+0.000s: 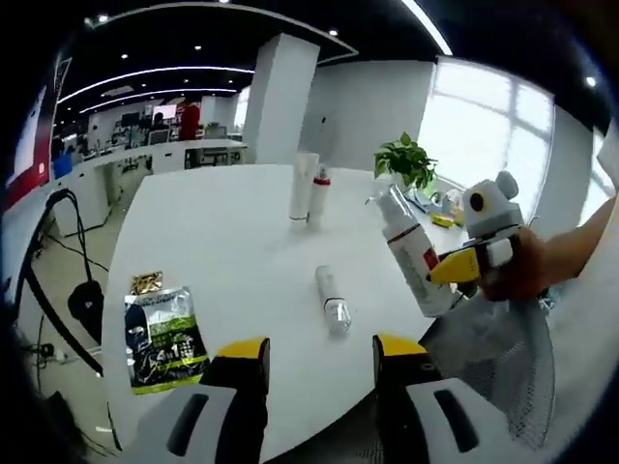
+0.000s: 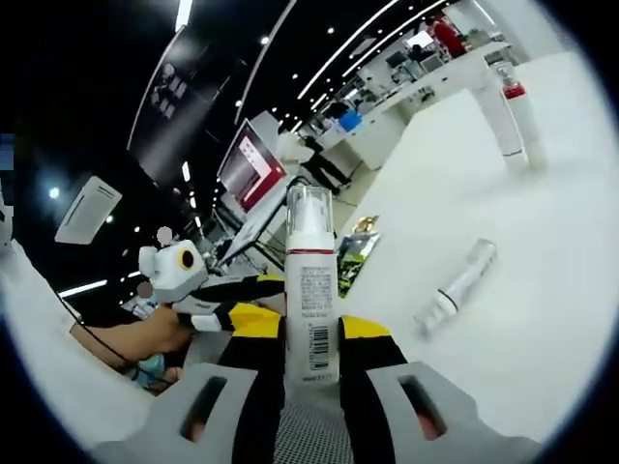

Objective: Arrange the skincare products in the storage area until every visible bottle or jar stands upright without overlapping.

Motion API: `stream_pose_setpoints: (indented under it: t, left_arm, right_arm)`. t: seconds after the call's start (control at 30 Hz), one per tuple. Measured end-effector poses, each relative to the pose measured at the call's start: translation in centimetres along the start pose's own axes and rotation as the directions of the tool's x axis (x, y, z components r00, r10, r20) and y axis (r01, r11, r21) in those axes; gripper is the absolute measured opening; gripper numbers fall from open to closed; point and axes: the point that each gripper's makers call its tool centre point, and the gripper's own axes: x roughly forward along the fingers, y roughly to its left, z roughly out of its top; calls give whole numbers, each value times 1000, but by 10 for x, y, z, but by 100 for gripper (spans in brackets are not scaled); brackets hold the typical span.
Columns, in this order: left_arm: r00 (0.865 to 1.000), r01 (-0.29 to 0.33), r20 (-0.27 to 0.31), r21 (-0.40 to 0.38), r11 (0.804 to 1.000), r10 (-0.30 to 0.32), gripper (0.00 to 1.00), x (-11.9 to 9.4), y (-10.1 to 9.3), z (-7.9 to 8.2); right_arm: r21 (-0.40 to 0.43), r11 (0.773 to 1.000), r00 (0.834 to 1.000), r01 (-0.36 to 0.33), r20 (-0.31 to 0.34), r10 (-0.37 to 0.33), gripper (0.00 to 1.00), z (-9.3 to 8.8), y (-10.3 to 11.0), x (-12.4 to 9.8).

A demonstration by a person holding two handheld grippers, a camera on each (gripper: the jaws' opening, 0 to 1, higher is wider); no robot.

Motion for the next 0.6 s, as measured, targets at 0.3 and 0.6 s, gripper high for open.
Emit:
stream_pose_setpoints:
  t: [0.3,0.6]
  left_arm:
    - [856,503,361,-424,753,-369,48,-9,-77,62]
    - [819,574,279,-386,722,-502,47,-3,-107,43]
  right_arm:
    - [17,986,986,-166,-6,166,18,-1,32,1]
    - [-17,942,941,-336,-50,335,18,-9,72,-2]
